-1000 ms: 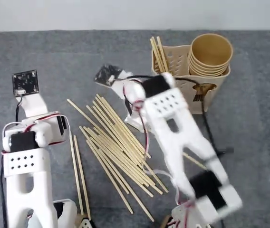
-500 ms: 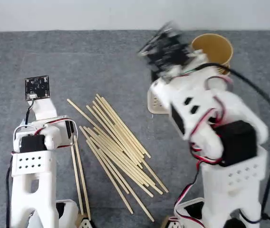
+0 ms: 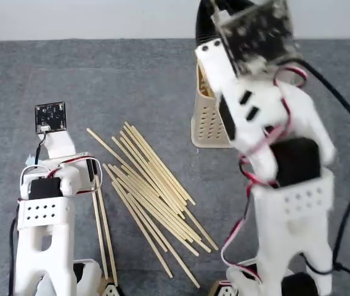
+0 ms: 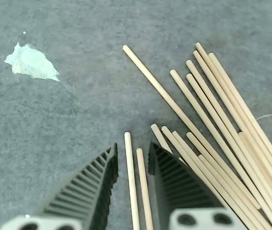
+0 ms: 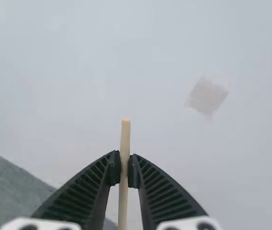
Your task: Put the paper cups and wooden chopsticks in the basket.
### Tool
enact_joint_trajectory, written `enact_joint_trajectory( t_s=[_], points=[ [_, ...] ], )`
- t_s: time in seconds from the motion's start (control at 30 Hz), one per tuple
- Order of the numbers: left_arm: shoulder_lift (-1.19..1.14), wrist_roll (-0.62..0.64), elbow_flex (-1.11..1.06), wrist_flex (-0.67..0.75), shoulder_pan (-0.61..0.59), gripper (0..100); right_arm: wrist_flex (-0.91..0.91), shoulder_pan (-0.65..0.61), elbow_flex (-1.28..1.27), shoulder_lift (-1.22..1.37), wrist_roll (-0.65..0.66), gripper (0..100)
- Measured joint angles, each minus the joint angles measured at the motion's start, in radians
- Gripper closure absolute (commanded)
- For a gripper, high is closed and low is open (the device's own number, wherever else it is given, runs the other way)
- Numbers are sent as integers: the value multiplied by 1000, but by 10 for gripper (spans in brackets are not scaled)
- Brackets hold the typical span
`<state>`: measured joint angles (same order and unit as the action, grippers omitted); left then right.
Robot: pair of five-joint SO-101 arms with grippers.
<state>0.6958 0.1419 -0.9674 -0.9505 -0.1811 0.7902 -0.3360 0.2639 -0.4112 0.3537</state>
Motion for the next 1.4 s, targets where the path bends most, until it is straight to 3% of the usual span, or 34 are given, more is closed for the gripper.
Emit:
enact_joint_trajectory(
  t_s=[0.27, 0.5, 0.63, 0.87, 1.03, 1.27, 1.4],
  points=[
    [0, 0, -25, 3, 0, 902, -5, 18, -109, 83, -83, 808],
    [0, 0, -25, 3, 0, 902, 35, 29, -110, 64, -89, 894],
    [0, 0, -25, 3, 0, 902, 219, 32, -110, 6, -89, 990],
    [0, 0, -25, -37, 0, 902, 546, 29, -276, -21, -89, 981],
    [0, -9, 21, -198, 0, 899, 500, 28, -508, -21, -92, 981],
    [0, -206, 120, -362, 0, 897, 333, 34, -735, -21, -92, 981],
    [0, -216, 130, -405, 0, 829, 285, 48, -772, -21, -92, 981]
  ],
)
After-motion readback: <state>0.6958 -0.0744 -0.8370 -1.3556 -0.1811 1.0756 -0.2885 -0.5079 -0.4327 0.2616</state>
